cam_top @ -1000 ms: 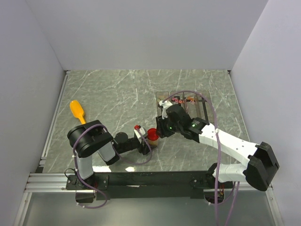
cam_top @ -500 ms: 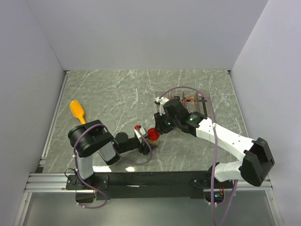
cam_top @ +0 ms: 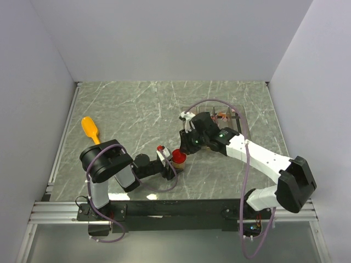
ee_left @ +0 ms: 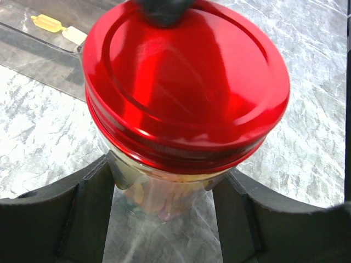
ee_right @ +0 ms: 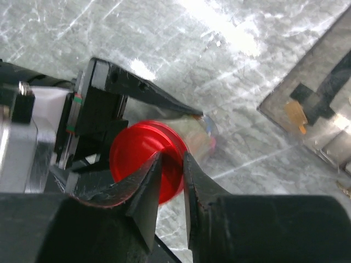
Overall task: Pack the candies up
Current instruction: Screw the bottle lid onto the packing bottle.
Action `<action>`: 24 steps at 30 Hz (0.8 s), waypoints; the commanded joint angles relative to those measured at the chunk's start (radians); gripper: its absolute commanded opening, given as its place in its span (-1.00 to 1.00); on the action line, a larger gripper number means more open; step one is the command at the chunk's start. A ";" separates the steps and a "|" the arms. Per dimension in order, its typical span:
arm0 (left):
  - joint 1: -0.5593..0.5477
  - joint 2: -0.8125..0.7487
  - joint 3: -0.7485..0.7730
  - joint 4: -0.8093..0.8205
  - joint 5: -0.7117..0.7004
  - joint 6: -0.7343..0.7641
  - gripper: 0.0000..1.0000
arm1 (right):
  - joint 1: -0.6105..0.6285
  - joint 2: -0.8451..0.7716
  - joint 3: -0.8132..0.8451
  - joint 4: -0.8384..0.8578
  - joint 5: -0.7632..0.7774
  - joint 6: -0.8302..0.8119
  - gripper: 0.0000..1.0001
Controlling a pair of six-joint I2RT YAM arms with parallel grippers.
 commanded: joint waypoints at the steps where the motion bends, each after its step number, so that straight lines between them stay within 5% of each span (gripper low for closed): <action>1: -0.003 0.046 -0.005 0.408 -0.048 0.000 -0.03 | 0.011 -0.077 -0.052 -0.037 -0.035 0.034 -0.44; 12: -0.001 0.051 -0.003 0.407 -0.055 -0.009 -0.03 | 0.112 -0.232 -0.159 -0.112 -0.014 0.195 -0.46; 24: 0.000 0.053 -0.003 0.407 -0.045 -0.012 -0.03 | -0.057 -0.042 0.112 -0.137 -0.020 -0.027 -0.07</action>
